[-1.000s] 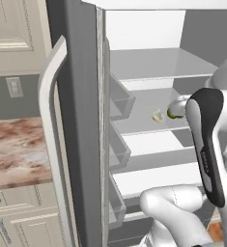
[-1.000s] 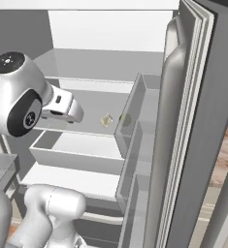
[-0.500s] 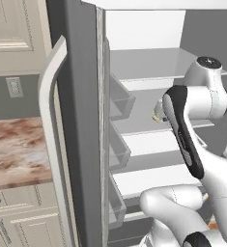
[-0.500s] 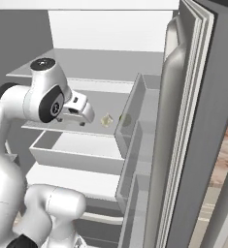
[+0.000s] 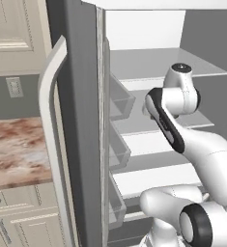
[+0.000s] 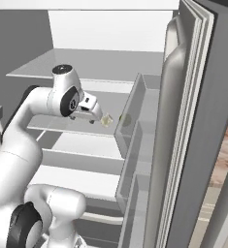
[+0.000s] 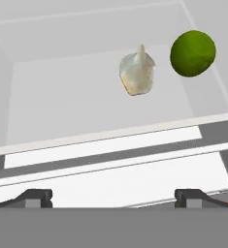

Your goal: Retrieve the bottle and the shaker from the cabinet and place them next to the mixing bowl on the counter. Then add garlic from the fridge to the mixing bowl.

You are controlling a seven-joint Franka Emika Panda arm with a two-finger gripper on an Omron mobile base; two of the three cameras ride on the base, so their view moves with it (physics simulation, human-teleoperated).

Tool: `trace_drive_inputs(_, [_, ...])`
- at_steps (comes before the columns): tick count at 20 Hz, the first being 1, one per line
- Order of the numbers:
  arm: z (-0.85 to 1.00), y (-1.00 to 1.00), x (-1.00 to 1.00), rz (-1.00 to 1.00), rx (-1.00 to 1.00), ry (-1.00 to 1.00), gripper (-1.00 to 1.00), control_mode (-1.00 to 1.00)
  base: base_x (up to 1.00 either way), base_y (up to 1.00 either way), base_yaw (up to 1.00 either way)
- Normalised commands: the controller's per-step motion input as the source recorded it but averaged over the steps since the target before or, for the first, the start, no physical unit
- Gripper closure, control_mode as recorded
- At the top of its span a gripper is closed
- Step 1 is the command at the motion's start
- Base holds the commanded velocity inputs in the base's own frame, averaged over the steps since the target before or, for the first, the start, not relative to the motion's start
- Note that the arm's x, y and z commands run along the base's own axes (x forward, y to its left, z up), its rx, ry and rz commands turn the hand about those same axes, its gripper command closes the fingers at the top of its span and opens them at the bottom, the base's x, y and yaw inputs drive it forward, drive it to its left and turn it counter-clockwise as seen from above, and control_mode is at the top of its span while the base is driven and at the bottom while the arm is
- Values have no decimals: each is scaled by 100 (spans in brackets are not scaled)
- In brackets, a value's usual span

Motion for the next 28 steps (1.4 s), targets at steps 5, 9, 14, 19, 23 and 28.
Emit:
trace_drive_inputs(5, [-14, 0, -3, -4, 0, -23, -100, -100, 0, 0, 0])
trace_drive_inputs(9, [-6, 0, -1, -1, 0, -23, -100, -100, 0, 0, 0])
trace_drive_inputs(14, [-2, 0, 7, 0, 0, -9, -100, -100, 0, 0, 0])
trace_drive_inputs(19, [0, -2, 30, 0, -1, 0, -100, -100, 0, 0, 0])
trace_drive_inputs(23, [0, -20, 14, 0, 0, 2, -100, -100, 0, 0, 0])
trace_drive_inputs(28, [0, -35, 27, 0, 0, 2, -100, -100, 0, 0, 0])
